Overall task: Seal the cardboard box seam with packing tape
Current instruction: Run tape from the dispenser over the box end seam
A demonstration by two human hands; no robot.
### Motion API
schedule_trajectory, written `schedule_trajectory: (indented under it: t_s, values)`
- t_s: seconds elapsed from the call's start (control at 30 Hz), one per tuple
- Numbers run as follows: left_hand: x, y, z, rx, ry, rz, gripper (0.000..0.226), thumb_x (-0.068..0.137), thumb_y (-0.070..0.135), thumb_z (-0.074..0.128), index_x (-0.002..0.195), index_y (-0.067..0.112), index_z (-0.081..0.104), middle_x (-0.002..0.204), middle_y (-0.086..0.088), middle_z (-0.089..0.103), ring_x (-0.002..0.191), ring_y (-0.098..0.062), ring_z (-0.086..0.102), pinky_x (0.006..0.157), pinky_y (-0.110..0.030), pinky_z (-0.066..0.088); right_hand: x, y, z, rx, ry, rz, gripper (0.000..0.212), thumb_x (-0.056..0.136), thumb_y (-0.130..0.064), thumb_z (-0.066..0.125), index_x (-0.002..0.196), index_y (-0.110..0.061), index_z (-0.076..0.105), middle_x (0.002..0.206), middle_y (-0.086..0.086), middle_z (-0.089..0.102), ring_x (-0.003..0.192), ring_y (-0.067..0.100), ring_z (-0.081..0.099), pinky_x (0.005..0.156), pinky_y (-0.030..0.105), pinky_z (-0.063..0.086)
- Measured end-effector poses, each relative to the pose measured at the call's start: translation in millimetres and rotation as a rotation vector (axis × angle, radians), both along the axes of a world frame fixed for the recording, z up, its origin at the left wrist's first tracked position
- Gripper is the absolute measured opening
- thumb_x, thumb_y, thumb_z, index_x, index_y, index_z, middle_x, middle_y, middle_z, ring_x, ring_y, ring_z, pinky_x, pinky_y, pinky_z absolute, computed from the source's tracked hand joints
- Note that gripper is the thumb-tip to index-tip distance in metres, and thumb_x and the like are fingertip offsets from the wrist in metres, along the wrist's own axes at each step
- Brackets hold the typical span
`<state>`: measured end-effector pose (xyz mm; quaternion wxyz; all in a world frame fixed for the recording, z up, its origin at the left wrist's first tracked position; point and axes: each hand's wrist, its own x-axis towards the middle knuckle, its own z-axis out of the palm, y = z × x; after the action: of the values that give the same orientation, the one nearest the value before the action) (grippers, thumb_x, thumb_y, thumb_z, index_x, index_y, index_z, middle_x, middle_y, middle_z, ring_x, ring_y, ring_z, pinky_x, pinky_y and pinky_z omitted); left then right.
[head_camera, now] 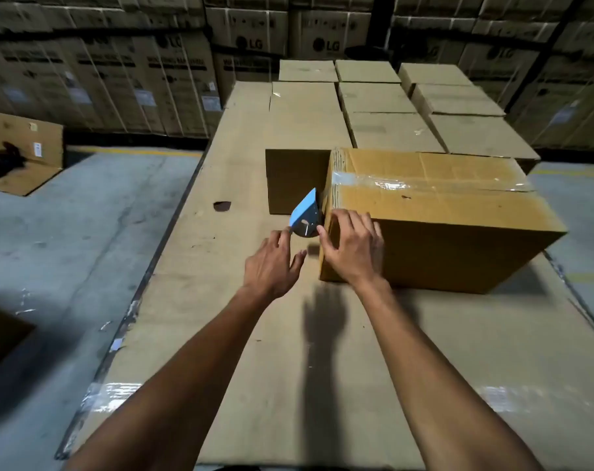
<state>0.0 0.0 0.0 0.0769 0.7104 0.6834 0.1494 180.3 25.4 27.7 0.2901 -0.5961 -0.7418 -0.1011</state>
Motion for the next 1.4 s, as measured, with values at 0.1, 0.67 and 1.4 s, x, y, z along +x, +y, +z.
schedule_trajectory:
  t_s: [0.1, 0.67, 1.4]
  values:
    - [-1.4, 28.4, 9.6, 0.066, 0.004, -0.035, 0.062, 0.113, 0.057, 0.044, 0.162, 0.02, 0.036, 0.154, -0.007, 0.054, 0.132, -0.03, 0.062, 0.082, -0.048, 0.059, -0.5, 23.8, 11.5, -0.003, -0.031, -0.067, 0.046, 0.098, -0.054, 0.059, 0.126, -0.019, 0.066, 0.119, 0.006, 0.068, 0.107, 0.024, 0.059, 0.086, 0.04, 0.047]
    - [-16.1, 123.0, -2.0, 0.004, -0.03, -0.336, 0.086, 0.105, 0.052, 0.068, 0.171, 0.017, 0.026, 0.171, -0.009, 0.041, 0.149, -0.031, 0.05, 0.11, -0.049, 0.056, 5.7, 50.6, 29.8, -0.332, -0.129, -0.169, 0.072, 0.094, -0.059, 0.06, 0.155, -0.023, 0.045, 0.161, 0.008, 0.046, 0.149, 0.028, 0.04, 0.124, 0.051, 0.032]
    - [8.6, 94.2, -35.0, -0.028, -0.235, -0.508, 0.079, 0.1, 0.041, 0.078, 0.161, 0.018, 0.034, 0.155, -0.012, 0.056, 0.123, -0.038, 0.068, 0.098, -0.054, 0.06, 26.8, 43.7, 46.8, -0.348, -0.094, -0.372, 0.055, 0.096, -0.062, 0.059, 0.136, -0.024, 0.057, 0.139, 0.006, 0.053, 0.128, 0.027, 0.051, 0.103, 0.047, 0.048]
